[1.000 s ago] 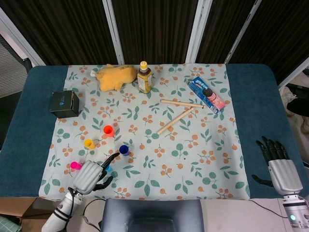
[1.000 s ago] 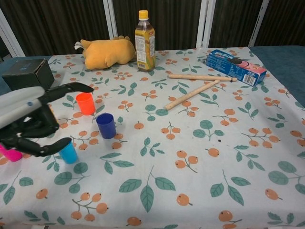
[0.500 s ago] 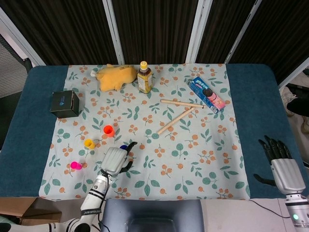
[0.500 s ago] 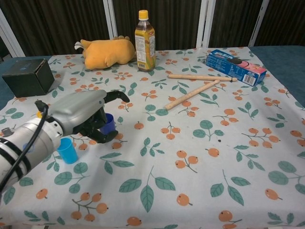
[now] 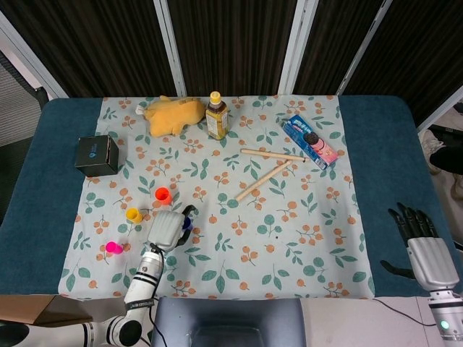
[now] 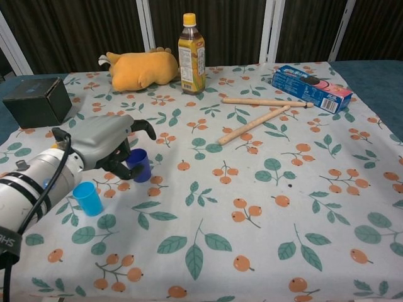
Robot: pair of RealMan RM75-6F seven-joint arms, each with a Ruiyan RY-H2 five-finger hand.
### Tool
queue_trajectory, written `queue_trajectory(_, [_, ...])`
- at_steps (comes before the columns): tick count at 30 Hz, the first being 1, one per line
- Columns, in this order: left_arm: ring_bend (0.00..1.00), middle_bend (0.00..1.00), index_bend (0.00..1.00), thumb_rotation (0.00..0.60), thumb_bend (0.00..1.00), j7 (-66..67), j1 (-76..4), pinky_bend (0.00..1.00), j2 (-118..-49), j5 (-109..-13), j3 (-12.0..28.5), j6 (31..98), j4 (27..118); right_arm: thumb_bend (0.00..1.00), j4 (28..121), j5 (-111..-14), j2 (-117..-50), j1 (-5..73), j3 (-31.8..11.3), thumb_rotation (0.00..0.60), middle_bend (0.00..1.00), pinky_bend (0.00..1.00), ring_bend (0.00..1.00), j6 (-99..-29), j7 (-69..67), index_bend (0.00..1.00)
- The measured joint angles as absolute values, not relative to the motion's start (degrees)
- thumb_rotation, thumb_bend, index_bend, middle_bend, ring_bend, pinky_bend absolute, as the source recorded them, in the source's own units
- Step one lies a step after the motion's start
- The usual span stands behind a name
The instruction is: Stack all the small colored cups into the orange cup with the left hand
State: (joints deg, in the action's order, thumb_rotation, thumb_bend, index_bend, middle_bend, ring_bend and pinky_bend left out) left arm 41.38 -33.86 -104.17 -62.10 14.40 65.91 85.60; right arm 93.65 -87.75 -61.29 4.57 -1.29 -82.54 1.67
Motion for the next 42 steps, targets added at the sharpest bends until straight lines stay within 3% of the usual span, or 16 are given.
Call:
queue_trajectory(15, [1.00,1.00,0.32,0.600,0.36,44.3,-35.4,1.00,-101.6,-56.8,13.2,65.7,87.2,0.14,93.6,-87.8,-61.4,4.4,-1.2,0.600,0.00,0.00,0.00,-82.7,1.5,0.00])
queue_trajectory(30, [1.00,1.00,0.57,0.600,0.35,39.7,-36.1,1.00,-101.2,-56.9,12.9,66.5,86.2,0.14,93.5,-87.8,-61.5,4.3,-1.2,0.600,0.00,0.00,0.00,-82.8,1.5,0.00])
queue_trajectory(42, [1.00,1.00,0.60,0.600,0.37,35.8,-38.4,1.00,-99.0,-58.5,19.1,69.0,85.1,0.14,93.7,-87.7,-61.1,4.2,-1.1,0.600,0.00,0.00,0.00,-82.7,1.4,0.00])
